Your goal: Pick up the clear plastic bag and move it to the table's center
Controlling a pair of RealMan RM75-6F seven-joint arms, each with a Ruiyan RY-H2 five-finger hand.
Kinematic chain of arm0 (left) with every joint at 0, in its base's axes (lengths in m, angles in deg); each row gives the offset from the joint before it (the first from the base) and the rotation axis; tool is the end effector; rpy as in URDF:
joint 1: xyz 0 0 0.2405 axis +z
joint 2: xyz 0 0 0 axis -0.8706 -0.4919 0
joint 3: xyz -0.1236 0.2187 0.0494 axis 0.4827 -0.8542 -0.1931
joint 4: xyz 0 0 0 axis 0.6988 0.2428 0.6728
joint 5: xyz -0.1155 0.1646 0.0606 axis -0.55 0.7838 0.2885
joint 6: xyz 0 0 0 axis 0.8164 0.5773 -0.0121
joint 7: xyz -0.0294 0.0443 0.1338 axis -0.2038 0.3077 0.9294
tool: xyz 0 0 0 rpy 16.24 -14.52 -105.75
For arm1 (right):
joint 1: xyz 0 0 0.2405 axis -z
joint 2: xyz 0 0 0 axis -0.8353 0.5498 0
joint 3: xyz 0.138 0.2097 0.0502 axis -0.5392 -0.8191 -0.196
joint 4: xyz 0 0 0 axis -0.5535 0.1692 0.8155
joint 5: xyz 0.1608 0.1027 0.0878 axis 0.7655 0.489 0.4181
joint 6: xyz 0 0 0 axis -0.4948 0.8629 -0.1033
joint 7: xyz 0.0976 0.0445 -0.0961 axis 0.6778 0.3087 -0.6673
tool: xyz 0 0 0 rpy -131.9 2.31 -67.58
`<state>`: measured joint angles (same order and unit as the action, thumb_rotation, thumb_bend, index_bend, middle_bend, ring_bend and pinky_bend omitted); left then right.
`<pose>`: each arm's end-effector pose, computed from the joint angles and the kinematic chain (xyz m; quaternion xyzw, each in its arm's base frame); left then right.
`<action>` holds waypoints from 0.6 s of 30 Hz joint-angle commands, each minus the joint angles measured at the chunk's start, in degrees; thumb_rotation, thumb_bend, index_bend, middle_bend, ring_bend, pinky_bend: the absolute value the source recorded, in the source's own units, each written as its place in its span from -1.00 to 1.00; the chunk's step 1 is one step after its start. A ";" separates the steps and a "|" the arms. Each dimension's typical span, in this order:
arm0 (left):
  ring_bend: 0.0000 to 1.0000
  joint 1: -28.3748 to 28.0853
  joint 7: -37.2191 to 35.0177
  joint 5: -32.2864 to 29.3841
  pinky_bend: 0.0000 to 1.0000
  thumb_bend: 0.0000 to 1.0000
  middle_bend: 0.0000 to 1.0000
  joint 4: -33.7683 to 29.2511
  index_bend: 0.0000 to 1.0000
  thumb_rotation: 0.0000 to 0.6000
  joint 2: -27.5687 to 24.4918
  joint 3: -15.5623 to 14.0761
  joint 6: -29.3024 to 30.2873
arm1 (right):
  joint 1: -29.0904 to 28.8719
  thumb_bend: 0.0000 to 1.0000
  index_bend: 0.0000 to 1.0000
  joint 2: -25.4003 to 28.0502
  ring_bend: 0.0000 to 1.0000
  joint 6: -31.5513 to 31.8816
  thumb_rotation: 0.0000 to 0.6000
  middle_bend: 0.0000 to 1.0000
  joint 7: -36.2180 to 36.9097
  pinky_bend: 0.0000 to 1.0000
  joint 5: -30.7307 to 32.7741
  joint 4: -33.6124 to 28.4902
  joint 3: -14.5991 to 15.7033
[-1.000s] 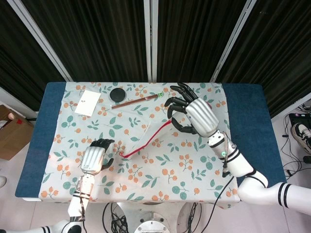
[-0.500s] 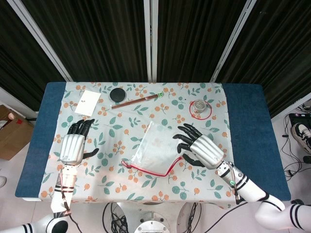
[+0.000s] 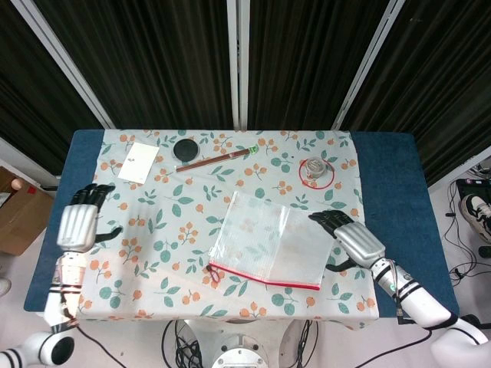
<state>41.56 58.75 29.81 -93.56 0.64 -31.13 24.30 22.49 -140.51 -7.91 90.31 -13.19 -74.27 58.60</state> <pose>-0.2645 0.2843 0.0924 -0.5861 -0.3783 -0.4255 0.5765 -0.2076 -0.2752 0.0904 0.7307 -0.4603 0.3797 0.3316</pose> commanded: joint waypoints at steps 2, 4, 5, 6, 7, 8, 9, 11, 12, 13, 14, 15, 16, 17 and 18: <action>-0.74 5.01 -5.07 -1.34 -0.60 -0.97 -0.58 0.65 -0.54 1.00 -3.63 -2.69 2.32 | 9.07 -0.67 -0.89 -1.10 -1.00 14.17 1.00 -0.75 0.90 -0.97 -1.22 6.82 -0.71; -0.74 6.93 -5.98 -0.84 -0.60 -0.97 -0.58 0.57 -0.52 1.00 -4.73 -3.96 3.93 | 11.67 -0.66 -0.85 -1.84 -1.00 17.92 1.00 -0.74 -0.95 -0.97 -0.74 8.62 -0.94; -0.74 8.19 -6.17 -0.67 -0.60 -0.98 -0.57 0.50 -0.51 1.00 -5.23 -4.67 5.15 | 13.26 -0.65 -0.83 -2.18 -1.00 19.79 1.00 -0.74 -0.96 -0.97 -0.18 9.27 -1.06; -0.74 9.16 -6.17 -0.60 -0.60 -0.98 -0.57 0.32 -0.51 1.00 -5.49 -5.14 6.19 | 14.39 -0.65 -0.82 -2.27 -1.00 20.94 1.00 -0.74 -0.39 -0.97 0.14 9.60 -1.04; -0.74 10.05 -6.18 -0.44 -0.60 -0.98 -0.57 0.05 -0.51 1.00 -5.74 -5.61 7.14 | 15.43 -0.65 -0.82 -2.28 -1.00 21.87 1.00 -0.74 0.43 -0.97 0.39 9.88 -0.99; -0.74 11.22 -6.21 -0.20 -0.60 -0.98 -0.57 -0.46 -0.51 1.00 -6.07 -6.22 8.40 | 16.72 -0.65 -0.82 -2.28 -1.00 23.03 1.00 -0.74 1.47 -0.97 0.61 10.38 -0.93; -0.74 12.05 -6.18 0.10 -0.60 -0.98 -0.57 -0.89 -0.51 1.00 -6.32 -6.68 9.37 | 17.67 -0.65 -0.81 -2.37 -1.00 23.97 1.00 -0.74 2.01 -0.97 0.64 10.91 -0.87; -0.74 13.85 -5.99 1.17 -0.60 -0.98 -0.57 -2.02 -0.51 1.00 -6.87 -7.79 11.64 | 19.89 -0.65 -0.81 -2.86 -1.00 26.19 1.00 -0.74 2.43 -0.97 0.60 12.26 -0.64; -0.74 14.54 -5.96 1.76 -0.60 -0.98 -0.57 -2.56 -0.51 1.00 -7.15 -8.30 12.48 | 20.82 -0.65 -0.81 -3.12 -1.00 27.12 1.00 -0.74 2.56 -0.97 0.52 12.76 -0.52; -0.74 15.23 -5.94 2.23 -0.61 -0.98 -0.57 -3.17 -0.51 1.00 -7.39 -8.78 13.28 | 21.71 -0.65 -0.81 -3.36 -1.00 27.97 1.00 -0.74 2.83 -0.97 0.37 13.24 -0.38; -0.74 16.12 -5.82 2.78 -0.61 -0.98 -0.57 -4.02 -0.51 1.00 -7.61 -9.35 14.29 | 22.80 -0.65 -0.81 -3.66 -1.00 28.97 1.00 -0.74 3.47 -0.97 0.13 13.79 -0.21; -0.74 16.74 -5.69 3.20 -0.61 -0.98 -0.57 -4.61 -0.51 1.00 -7.75 -9.78 14.97 | 23.53 -0.65 -0.81 -3.80 -1.00 29.48 1.00 -0.74 4.04 -0.97 0.01 14.15 -0.06; -0.74 17.30 -5.51 3.59 -0.61 -0.98 -0.57 -5.19 -0.51 1.00 -7.86 -10.20 15.56 | 24.14 -0.65 -0.81 -3.87 -1.00 29.77 1.00 -0.74 4.62 -0.97 -0.12 14.44 0.11; -0.74 17.99 -5.18 4.06 -0.61 -0.98 -0.57 -5.93 -0.51 1.00 -8.00 -10.73 16.21 | 24.80 -0.65 -0.81 -3.91 -1.00 30.01 1.00 -0.74 5.39 -0.97 -0.34 14.78 0.27; -0.74 18.44 -4.87 4.37 -0.62 -0.98 -0.57 -6.45 -0.51 1.00 -8.04 -11.06 16.66 | 25.18 -0.65 -0.81 -3.89 -1.00 30.02 1.00 -0.74 5.83 -0.98 -0.49 15.01 0.38</action>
<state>59.40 53.45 33.60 -99.34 -7.11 -41.58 40.37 46.92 -144.17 21.68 95.38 -13.36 -59.82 58.66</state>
